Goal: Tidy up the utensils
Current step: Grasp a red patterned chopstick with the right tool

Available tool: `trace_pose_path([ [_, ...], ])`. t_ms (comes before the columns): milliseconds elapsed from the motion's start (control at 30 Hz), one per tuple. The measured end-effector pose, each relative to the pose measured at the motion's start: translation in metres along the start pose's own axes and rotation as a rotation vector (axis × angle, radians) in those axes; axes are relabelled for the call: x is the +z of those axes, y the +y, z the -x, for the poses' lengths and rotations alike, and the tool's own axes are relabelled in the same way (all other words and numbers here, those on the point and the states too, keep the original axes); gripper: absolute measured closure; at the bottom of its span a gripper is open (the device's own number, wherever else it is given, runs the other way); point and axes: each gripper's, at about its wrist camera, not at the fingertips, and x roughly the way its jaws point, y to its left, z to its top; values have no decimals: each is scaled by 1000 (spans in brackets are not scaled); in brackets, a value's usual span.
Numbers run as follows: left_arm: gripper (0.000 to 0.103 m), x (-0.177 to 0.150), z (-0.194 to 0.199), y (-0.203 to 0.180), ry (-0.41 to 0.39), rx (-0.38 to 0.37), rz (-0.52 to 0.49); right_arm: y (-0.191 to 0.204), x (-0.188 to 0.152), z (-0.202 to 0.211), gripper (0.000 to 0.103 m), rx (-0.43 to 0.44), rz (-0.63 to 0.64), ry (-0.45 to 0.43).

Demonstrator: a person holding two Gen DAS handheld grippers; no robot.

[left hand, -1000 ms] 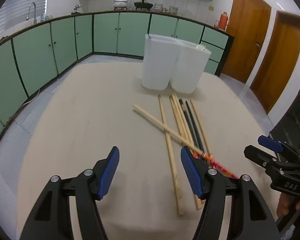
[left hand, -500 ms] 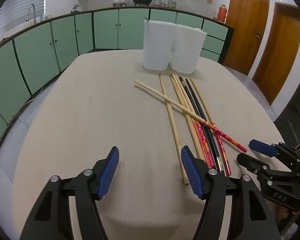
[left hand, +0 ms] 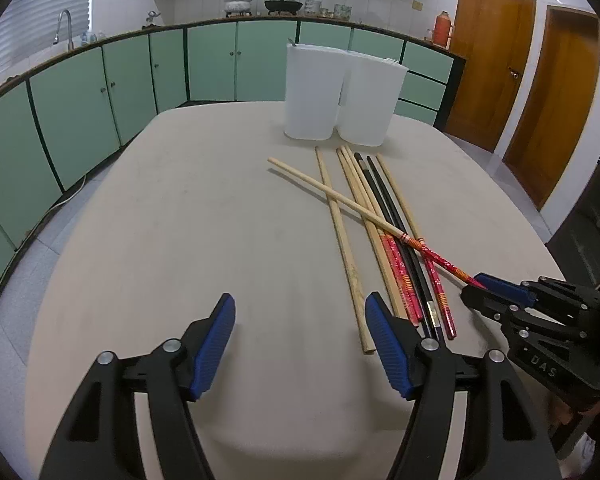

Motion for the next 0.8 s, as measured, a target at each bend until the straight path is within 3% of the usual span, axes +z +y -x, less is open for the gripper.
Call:
trace_pose_path([
  [233, 36, -4, 3, -5, -3, -9, -12, 3, 0, 2, 98, -4, 9, -8],
  [800, 35, -19, -2, -22, 38, -32, -44, -1, -16, 55, 98, 14, -57, -100],
])
